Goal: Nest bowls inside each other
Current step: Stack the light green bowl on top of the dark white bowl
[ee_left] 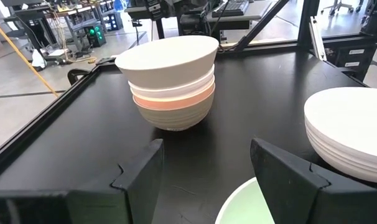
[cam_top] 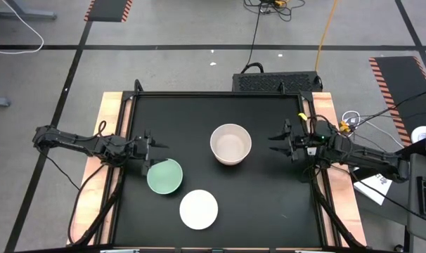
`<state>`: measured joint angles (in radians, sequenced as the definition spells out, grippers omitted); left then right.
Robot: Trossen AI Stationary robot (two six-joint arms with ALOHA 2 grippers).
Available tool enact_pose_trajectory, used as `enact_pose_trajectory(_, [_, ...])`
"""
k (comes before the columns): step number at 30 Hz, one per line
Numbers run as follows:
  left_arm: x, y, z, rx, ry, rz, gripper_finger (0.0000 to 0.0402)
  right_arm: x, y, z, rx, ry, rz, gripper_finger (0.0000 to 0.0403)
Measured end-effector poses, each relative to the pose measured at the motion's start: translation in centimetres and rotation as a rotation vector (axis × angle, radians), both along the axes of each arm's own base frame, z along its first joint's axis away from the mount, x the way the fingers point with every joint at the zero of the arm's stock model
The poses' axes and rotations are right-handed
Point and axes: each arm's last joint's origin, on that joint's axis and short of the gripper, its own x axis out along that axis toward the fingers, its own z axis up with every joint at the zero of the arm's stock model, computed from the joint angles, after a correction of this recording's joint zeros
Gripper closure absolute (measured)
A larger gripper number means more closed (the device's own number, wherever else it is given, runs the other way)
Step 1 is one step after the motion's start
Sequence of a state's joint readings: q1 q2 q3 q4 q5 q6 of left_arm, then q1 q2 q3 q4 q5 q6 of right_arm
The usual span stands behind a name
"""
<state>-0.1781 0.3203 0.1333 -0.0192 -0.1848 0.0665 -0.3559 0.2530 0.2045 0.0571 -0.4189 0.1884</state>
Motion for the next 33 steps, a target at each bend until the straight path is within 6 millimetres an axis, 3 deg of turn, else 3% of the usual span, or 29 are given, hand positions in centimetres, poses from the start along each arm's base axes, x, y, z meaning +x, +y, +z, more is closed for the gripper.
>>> enact_pose_trajectory(13, [0.0,0.0,0.1,-0.022,-0.014,0.003,0.0160,-0.6,1.2,-0.3,0.008,0.021,0.052,0.0243])
enact_pose_trajectory(26, [0.0,0.0,0.1,-0.020,-0.015,0.002,0.0160,-0.6,3.5,-0.7,-0.088,0.039,0.293,0.0249])
enact_pose_trajectory(30, [0.0,0.0,0.1,-0.011,-0.015,0.001,0.0160,-0.5,3.6,-0.7,-0.145,0.021,0.212,0.0246])
enact_pose_trajectory(33, [0.0,0.0,0.1,-0.011,-0.015,0.001,0.0160,-0.1,3.4,-2.0,-0.174,-0.016,0.118,0.0246])
